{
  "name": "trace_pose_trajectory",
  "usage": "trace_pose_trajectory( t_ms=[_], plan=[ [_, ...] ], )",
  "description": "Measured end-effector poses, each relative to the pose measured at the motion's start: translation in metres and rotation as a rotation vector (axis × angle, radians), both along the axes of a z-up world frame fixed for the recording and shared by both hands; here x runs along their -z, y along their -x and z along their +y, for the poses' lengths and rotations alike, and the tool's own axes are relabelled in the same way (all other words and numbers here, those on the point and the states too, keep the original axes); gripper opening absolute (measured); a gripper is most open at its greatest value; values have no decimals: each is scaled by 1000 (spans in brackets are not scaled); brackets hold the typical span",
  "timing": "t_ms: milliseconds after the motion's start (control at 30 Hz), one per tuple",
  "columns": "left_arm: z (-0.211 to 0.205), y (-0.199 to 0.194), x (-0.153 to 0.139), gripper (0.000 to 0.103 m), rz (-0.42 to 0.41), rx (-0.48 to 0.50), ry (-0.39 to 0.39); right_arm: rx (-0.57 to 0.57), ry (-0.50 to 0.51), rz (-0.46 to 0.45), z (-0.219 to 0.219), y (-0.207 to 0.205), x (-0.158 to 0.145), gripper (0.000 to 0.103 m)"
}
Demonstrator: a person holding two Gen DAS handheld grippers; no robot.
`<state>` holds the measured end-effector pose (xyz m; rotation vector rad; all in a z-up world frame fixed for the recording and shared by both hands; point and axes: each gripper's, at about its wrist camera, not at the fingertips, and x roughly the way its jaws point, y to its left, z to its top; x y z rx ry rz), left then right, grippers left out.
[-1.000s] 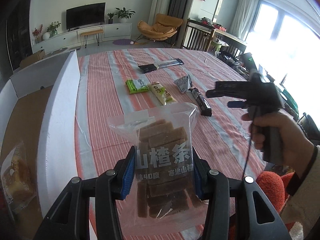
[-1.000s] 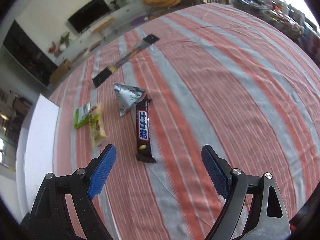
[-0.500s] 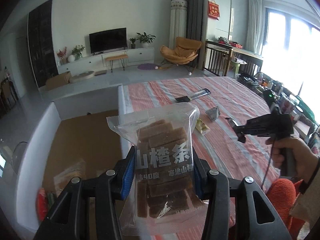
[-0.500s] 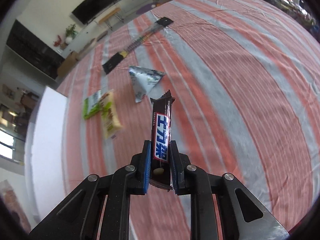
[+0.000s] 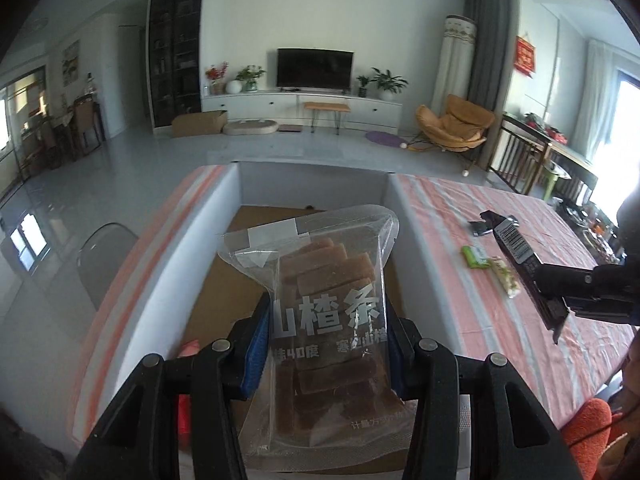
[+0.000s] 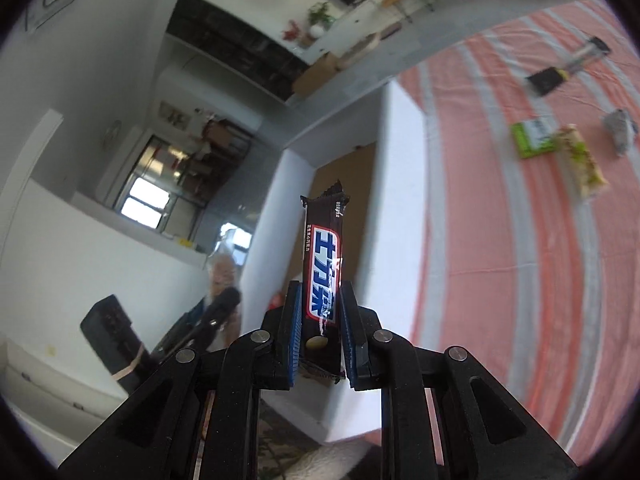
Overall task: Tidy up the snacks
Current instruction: 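Drop the hawthorn bag and chocolate bar into the box, opening both tools, then move both tools back over the remaining snacks on the bed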
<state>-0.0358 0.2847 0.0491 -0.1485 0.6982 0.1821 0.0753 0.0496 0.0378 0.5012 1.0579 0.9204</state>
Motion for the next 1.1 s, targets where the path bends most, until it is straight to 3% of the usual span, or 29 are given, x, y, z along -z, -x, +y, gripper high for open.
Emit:
trace_pose_trajectory(
  t_ms=[100,167,267,400,533,633,733,800,933,1100],
  plan=[
    [31,1,23,54,67,-130,-45,-72,73,-62,57,12,4,26],
    [46,5,39,66,98,-205,-45,-70,143,-87,71,14,13,67],
    [46,10,50,85,78,-237,-18,3,230,-134,46,11,29,67],
    [12,-1,48,87,29,-157,10,181,448,-225,-23,1,60,67],
    [-48,-14,33,89,-23,43,73,432,673,-235,-111,-11,100,67],
    [-116,-27,25,99,-33,261,109,581,767,-197,-168,-12,123,67],
    [-179,-45,35,101,23,458,147,662,810,-205,-200,-10,133,67],
    [-209,-61,49,101,82,517,188,707,835,-234,-213,-3,138,67],
    [-249,-99,88,101,165,474,142,780,777,-167,-234,2,140,67],
    [-261,-136,134,101,220,370,79,824,759,-123,-243,1,145,67]
  ],
)
